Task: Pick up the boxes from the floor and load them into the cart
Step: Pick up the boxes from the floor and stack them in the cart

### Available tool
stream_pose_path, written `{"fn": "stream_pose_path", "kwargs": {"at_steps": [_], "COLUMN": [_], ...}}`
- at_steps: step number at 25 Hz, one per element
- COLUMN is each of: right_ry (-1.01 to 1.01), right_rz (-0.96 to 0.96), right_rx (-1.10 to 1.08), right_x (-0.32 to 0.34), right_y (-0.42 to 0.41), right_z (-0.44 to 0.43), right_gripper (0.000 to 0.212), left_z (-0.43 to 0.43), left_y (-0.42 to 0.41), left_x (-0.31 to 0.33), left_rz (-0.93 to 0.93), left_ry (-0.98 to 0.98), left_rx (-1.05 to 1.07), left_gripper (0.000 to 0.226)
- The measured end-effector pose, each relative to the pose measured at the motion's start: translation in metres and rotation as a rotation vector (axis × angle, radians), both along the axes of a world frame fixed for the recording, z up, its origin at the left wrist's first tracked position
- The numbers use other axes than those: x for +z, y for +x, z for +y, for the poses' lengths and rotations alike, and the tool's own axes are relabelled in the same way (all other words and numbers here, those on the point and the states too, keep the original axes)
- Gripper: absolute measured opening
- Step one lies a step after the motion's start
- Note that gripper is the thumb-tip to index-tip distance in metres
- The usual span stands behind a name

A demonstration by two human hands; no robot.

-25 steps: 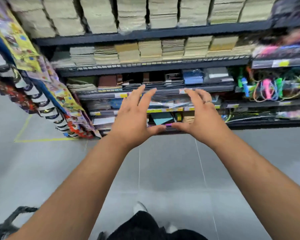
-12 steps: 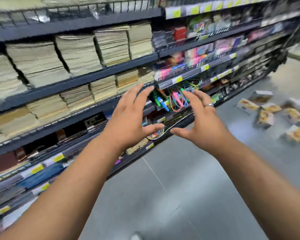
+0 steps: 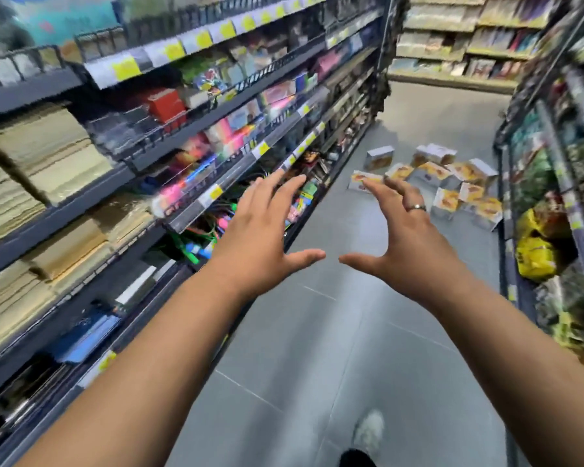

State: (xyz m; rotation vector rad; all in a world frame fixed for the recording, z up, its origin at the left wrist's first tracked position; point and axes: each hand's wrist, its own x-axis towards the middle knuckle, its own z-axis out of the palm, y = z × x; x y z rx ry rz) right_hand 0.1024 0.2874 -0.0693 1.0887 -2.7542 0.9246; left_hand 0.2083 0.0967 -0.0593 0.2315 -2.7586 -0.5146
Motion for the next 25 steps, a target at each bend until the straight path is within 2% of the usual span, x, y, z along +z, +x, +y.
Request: {"fn": "stream_pose_path", "kwargs": {"at_steps": [5, 13, 19, 25], "right_ry": [0.001, 0.015, 0.039, 0.094], "right_rz": [-0.001, 0.013, -0.059, -0.088], "right_rx": [-0.129, -0.228, -0.305, -0.398], "right_x": [0.001, 0.017, -0.01, -0.03], "right_y": [-0.122, -0.29, -0.395, -0.535], "right_z": [0.046, 0.098, 0.099, 0.069], "right_gripper": [0.104, 0.102, 0.103, 0.104], "left_z": [0.032, 0.066, 0.057, 0.03], "left_y": [-0.145, -0.335, -0.458, -0.613], "left_x": [0.001, 0.001, -0.02, -0.045], "left_rz": [0.013, -0.005, -0.04, -0.069], "left_ry": [-0.037, -0.013, 0.012, 0.05], "left_rx": [-0.115, -0.156, -0.212, -0.291], "left_gripper": [0.101, 0.101, 0.1, 0.1]}}
